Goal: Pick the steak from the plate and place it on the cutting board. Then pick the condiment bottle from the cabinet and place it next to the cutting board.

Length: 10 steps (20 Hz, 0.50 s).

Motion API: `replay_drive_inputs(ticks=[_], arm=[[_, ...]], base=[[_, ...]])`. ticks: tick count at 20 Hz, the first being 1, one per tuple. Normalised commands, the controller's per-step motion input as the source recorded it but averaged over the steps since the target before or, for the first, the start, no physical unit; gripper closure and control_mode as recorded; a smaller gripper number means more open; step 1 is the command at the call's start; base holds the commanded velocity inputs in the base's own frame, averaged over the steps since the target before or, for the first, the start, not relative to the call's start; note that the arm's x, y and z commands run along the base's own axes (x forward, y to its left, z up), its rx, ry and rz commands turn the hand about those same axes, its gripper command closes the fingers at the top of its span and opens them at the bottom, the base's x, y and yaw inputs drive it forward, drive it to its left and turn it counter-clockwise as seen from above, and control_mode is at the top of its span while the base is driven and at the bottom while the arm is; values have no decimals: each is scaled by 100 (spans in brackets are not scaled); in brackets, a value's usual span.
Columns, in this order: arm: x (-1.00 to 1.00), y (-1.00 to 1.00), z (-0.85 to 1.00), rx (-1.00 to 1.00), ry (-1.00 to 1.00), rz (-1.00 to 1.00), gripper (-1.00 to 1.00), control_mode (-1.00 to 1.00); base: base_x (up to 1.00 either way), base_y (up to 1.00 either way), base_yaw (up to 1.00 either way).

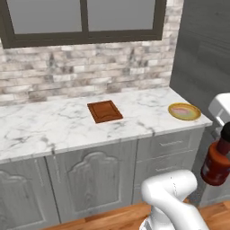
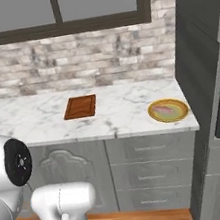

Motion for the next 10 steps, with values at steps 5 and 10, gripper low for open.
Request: replay_drive_inputs(ticks=[5,10], arm=[[0,0,0,0,0,0,100,100],[0,0,0,0,0,0,100,100]], base=[[55,8,0],[56,0,0]])
